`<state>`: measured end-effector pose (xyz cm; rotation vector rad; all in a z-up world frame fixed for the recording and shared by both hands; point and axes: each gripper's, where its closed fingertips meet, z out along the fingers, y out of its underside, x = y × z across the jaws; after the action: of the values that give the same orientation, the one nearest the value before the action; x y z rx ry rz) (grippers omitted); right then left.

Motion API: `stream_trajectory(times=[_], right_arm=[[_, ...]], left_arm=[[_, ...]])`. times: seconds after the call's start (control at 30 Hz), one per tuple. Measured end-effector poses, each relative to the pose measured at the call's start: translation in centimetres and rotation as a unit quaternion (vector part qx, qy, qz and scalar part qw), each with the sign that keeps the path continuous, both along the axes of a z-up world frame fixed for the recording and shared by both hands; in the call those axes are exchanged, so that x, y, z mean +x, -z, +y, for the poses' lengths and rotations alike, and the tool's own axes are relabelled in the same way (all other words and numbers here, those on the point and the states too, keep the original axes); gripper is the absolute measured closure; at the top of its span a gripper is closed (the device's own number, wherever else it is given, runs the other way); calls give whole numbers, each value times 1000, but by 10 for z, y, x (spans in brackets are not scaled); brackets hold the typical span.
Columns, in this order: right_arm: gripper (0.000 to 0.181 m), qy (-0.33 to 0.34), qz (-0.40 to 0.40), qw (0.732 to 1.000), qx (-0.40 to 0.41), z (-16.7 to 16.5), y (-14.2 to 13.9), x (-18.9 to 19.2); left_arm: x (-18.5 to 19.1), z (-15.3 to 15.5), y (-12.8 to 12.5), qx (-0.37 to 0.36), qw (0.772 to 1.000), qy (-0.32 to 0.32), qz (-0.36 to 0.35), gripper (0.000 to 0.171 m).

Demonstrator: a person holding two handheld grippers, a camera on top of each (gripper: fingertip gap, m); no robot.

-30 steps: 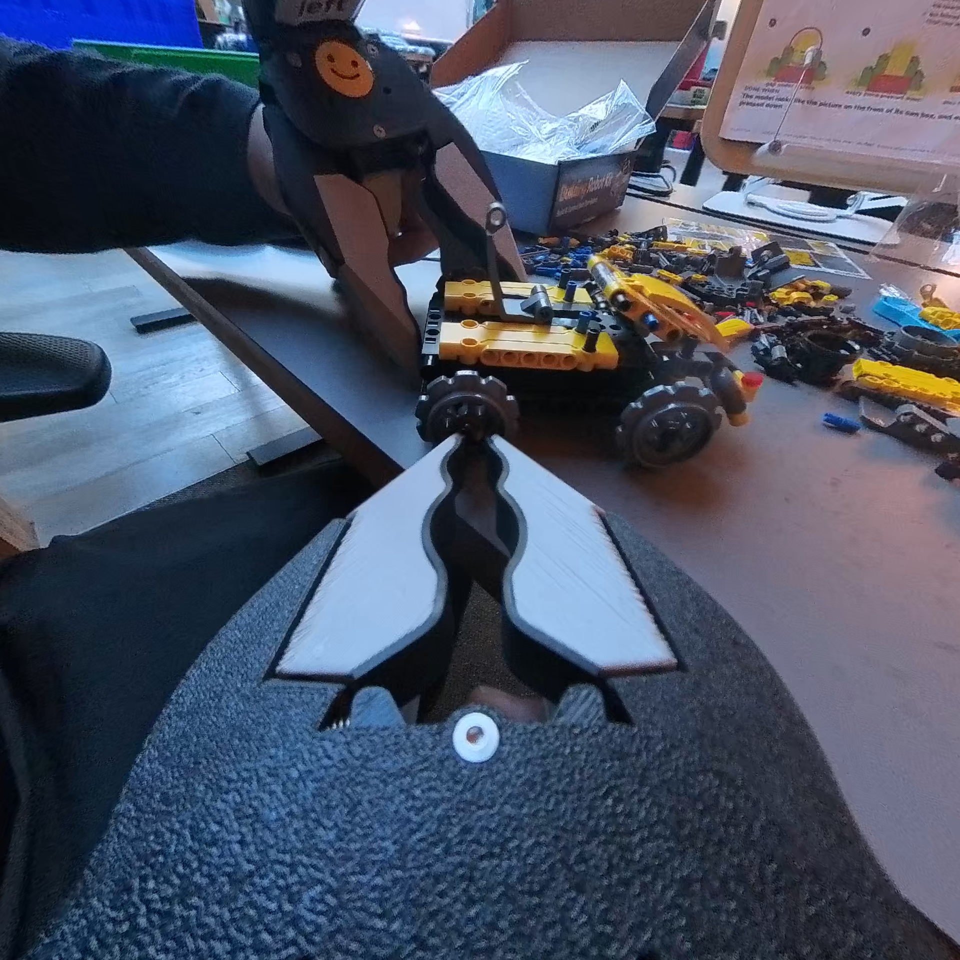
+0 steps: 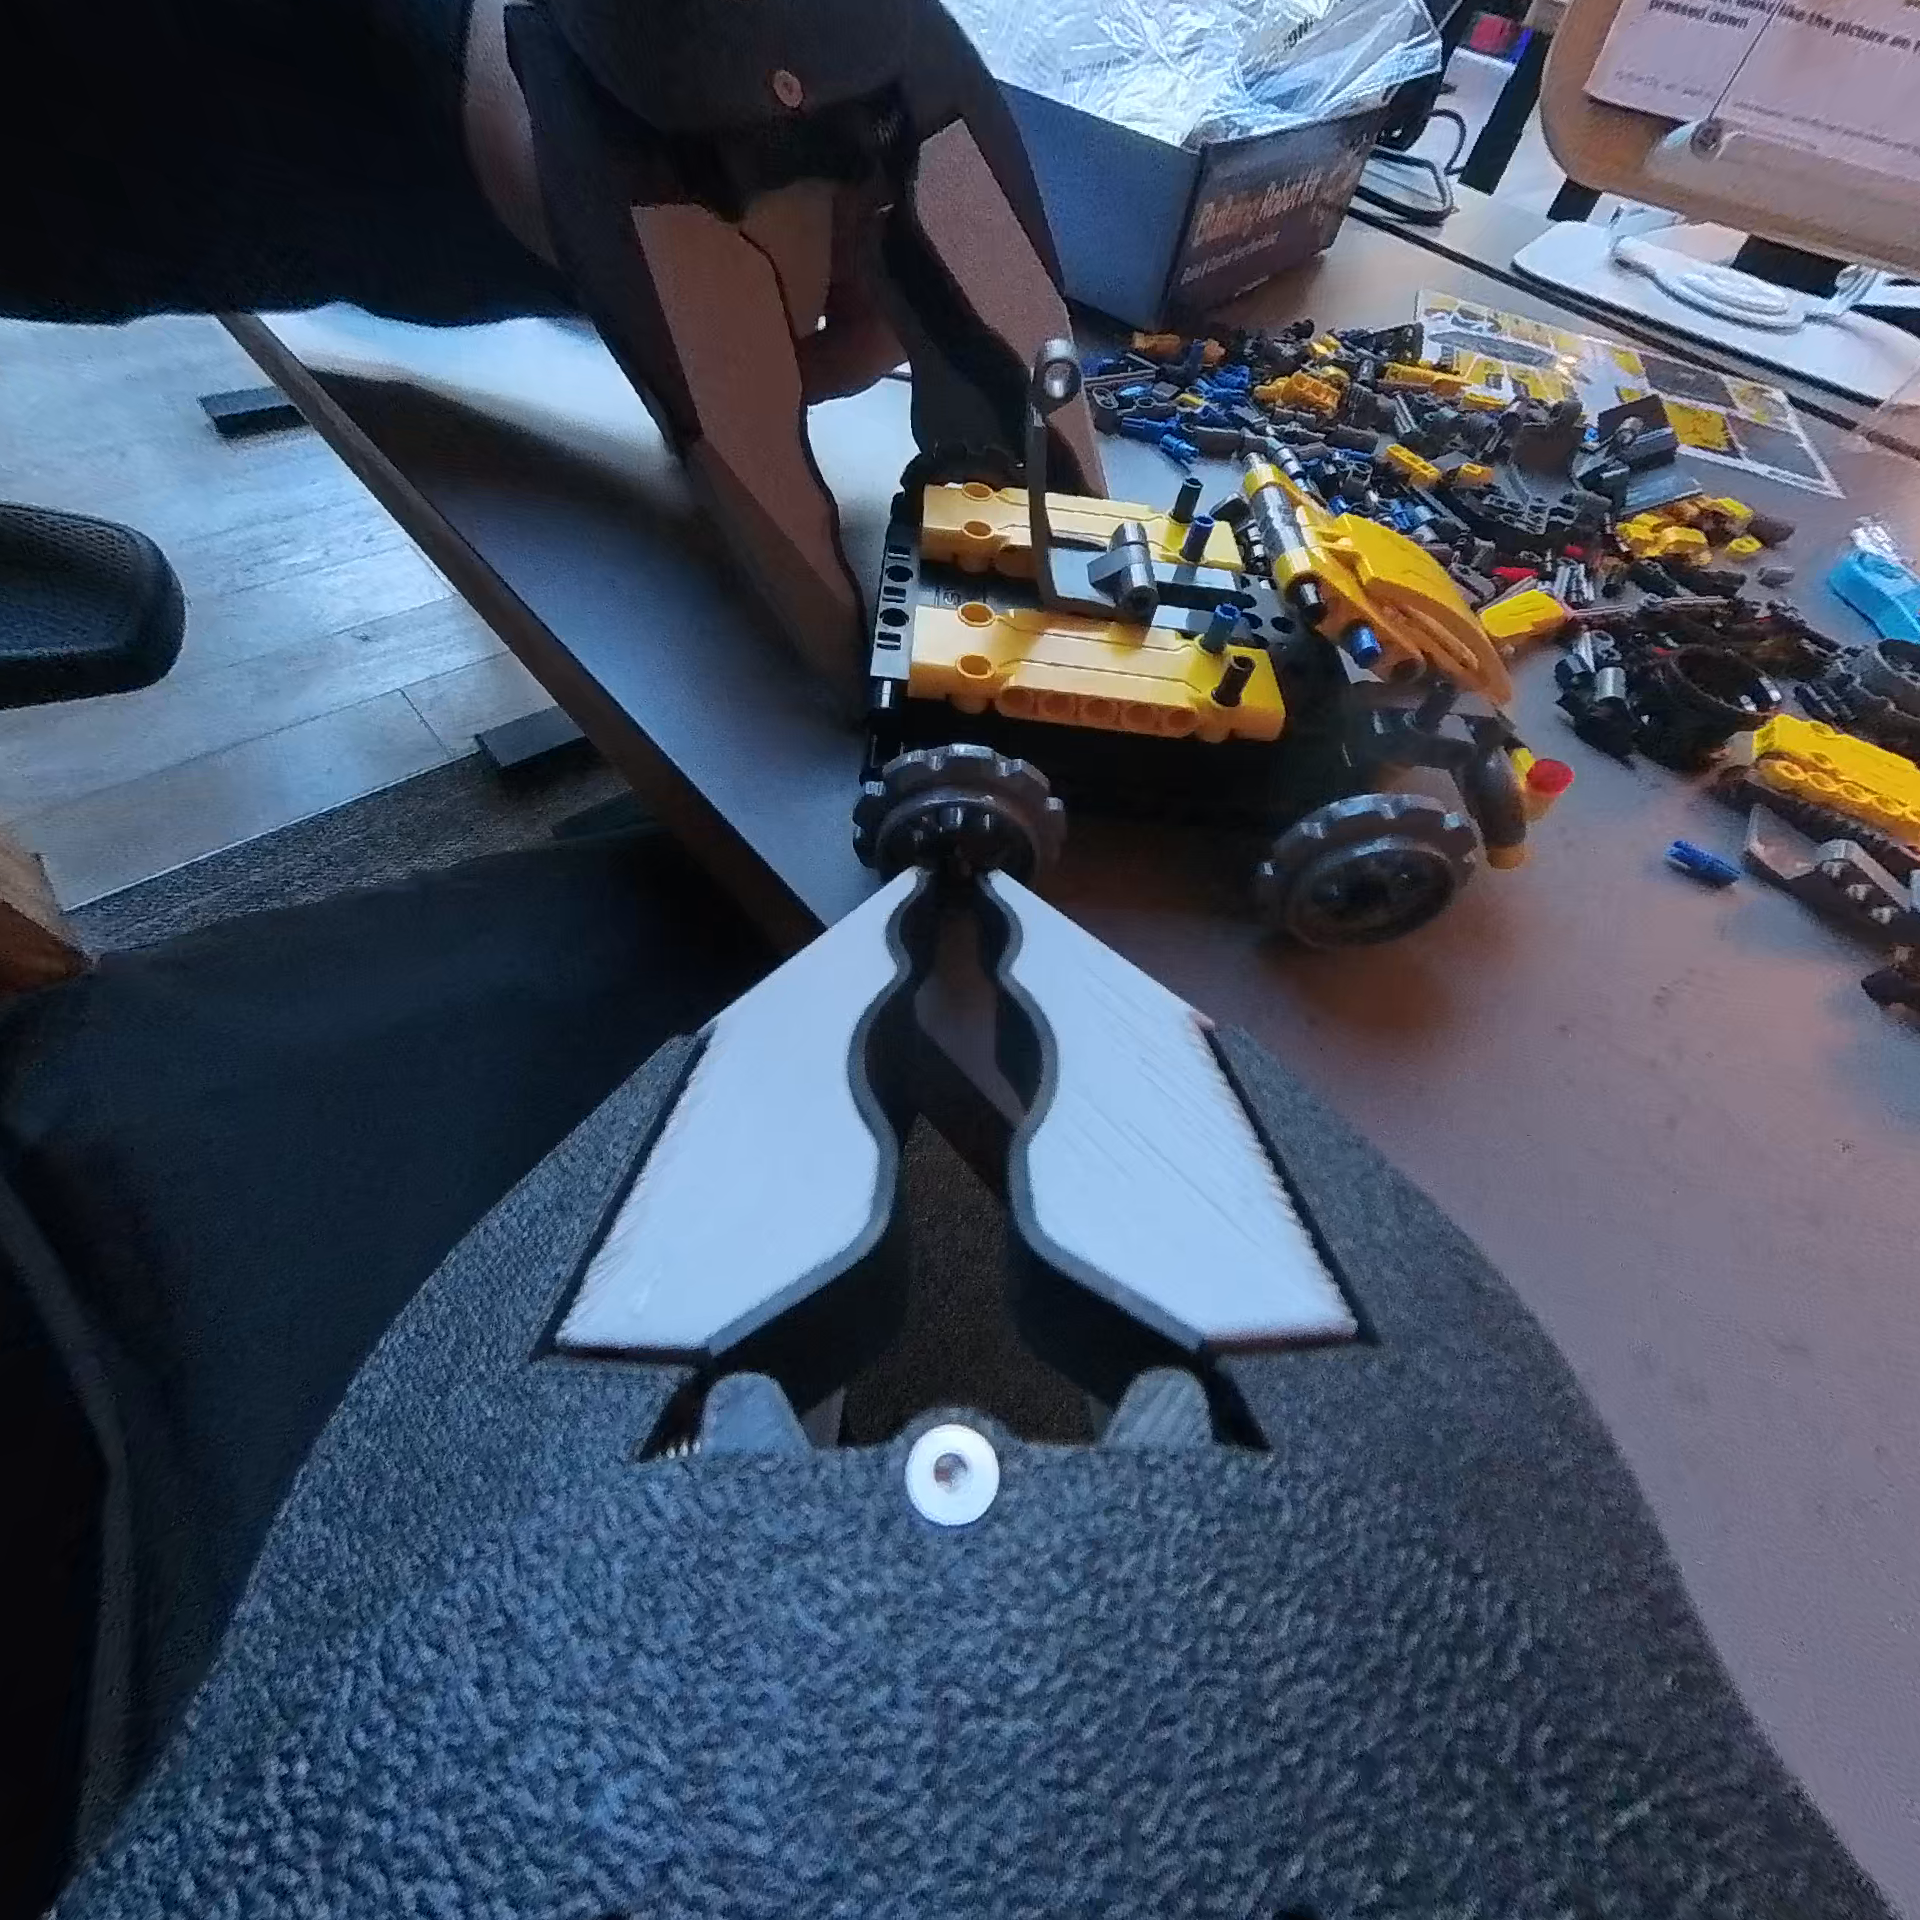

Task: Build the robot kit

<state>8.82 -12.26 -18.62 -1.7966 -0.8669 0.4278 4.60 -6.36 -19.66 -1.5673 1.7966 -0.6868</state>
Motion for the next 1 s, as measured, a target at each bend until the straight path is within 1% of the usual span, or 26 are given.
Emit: stream_trajectory(times=[0.43, 0.7, 1.0], right_arm=[[174, 2, -11, 1000, -4, 0, 0, 1], [174, 1, -4, 1000, -15, 0, -1, 1], [175, -14, -36, 998, -41, 1, -2, 1]], left_arm=[[0, 0, 0, -2, 1000, -2, 0, 98], [0, 0, 0, -1, 1000, -2, -1, 98], [0, 0, 0, 3, 1000, -4, -1, 98]])
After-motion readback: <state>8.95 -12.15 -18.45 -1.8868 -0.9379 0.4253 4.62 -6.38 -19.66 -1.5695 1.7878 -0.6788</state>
